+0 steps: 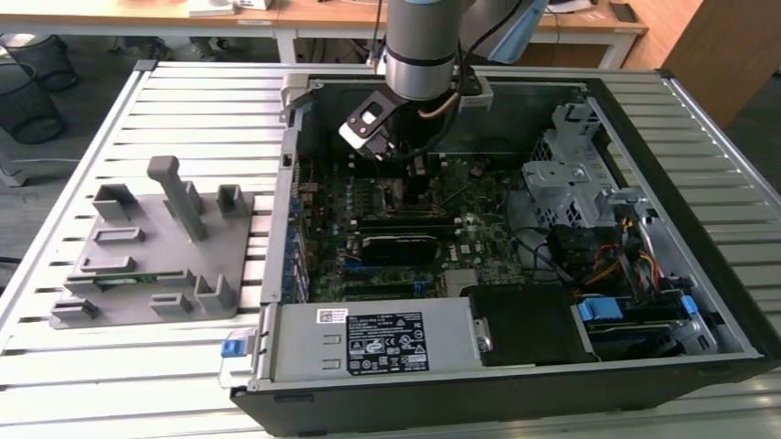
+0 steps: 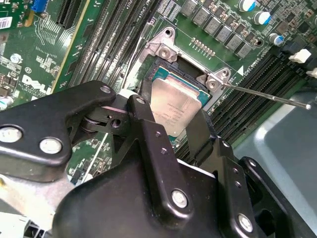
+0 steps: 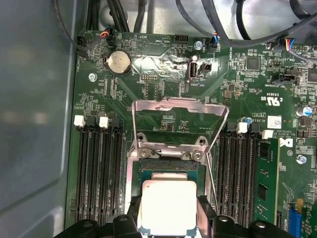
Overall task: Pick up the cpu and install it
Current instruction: 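Place the cpu into insertion slot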
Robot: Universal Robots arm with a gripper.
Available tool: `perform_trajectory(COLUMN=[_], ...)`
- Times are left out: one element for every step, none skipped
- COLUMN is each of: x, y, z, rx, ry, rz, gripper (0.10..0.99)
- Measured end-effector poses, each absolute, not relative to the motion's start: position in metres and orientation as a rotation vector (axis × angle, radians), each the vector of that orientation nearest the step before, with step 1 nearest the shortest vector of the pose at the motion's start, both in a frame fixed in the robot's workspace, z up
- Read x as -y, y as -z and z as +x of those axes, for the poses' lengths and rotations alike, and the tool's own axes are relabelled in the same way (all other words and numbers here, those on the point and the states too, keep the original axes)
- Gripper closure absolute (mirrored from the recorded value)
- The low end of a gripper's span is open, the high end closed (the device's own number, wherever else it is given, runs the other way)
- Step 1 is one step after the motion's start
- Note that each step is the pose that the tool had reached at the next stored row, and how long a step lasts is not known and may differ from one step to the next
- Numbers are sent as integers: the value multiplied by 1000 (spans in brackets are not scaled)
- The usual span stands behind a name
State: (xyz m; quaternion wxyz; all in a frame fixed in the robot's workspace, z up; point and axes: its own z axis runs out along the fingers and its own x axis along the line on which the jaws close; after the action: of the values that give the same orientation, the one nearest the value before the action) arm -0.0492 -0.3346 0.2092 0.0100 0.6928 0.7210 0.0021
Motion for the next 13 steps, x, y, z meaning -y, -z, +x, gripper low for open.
perform_trajectory(x=[335, 335, 335, 335, 335, 335, 335, 335, 335, 335, 335, 335, 335], y=[-209, -208, -208, -207, -207, -206, -206, -205, -204, -204, -203, -203, -202], z=[-49, -49, -49, -49, -49, -49, -49, -49, -49, -49, -49, -49, -49], rx=[-2250, -2248, -2248, -2247, -2246, -2245, -2244, -2241, -2237, -2232, -2227, -2219, -2210], ry=[-6, -7, -6, -7, -7, -7, -7, -7, -7, -6, -6, -6, -6], rz=[2164, 2165, 2166, 2167, 2168, 2169, 2171, 2173, 2177, 2182, 2188, 2196, 2205], gripper=[561, 561, 561, 561, 561, 561, 561, 561, 561, 561, 561, 561, 561])
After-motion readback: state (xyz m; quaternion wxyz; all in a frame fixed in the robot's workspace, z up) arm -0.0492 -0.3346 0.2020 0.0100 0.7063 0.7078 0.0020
